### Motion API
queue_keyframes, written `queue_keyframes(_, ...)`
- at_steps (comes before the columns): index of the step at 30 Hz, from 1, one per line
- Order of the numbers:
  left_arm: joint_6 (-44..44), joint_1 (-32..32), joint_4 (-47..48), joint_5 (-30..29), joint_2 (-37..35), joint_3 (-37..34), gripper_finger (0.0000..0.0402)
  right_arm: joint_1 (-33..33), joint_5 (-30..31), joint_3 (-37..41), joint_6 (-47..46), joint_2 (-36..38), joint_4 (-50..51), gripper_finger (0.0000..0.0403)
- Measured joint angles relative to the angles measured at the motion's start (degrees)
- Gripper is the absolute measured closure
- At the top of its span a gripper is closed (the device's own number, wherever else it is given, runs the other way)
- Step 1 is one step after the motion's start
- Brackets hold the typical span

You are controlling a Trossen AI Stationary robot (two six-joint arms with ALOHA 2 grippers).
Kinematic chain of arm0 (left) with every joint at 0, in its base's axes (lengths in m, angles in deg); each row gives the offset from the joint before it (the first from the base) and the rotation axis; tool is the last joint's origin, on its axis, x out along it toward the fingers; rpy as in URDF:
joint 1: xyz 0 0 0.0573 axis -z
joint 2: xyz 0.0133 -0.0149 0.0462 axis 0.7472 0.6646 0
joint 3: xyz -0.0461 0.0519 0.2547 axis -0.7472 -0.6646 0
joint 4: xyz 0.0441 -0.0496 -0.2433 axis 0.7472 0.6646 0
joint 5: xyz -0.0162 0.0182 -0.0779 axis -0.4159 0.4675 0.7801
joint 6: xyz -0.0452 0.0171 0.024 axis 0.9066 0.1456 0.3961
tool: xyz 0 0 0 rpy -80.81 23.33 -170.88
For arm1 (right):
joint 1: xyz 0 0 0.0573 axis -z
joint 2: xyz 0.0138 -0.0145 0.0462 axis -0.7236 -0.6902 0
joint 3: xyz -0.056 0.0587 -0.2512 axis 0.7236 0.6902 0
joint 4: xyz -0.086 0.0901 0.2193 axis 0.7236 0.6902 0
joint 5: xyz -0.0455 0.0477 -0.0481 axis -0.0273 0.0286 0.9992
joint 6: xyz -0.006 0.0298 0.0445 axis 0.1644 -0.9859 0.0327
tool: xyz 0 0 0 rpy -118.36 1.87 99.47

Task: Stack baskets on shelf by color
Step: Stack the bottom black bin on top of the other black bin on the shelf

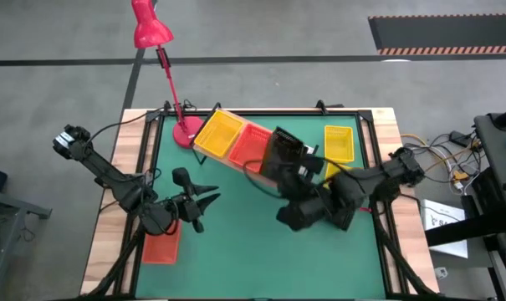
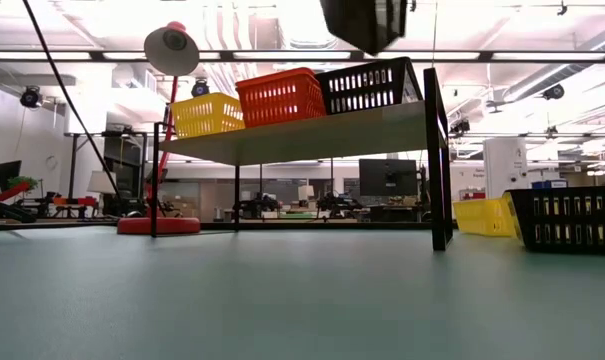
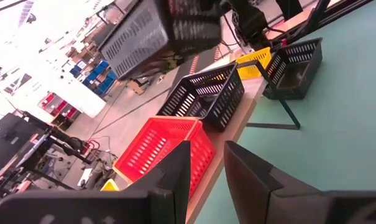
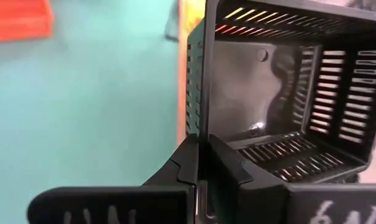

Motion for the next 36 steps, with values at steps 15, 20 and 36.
queue_keyframes(15,-0.02,0.02,0.04,0.00,0.03,-0.12,0.0320,6.85,-7.92,1.12,-2.87,-0.11,6.27,0.0390)
queue_keyframes(20,-0.34,0.02,0.09,0.02,0.03,-0.12,0.0320,6.87,-7.94,2.27,-2.82,-0.11,6.24,0.0390)
queue_keyframes(36,-0.46,0.02,0.11,0.02,0.03,-0.12,0.0320,6.87,-9.05,6.57,-2.79,-0.19,5.05,0.0390)
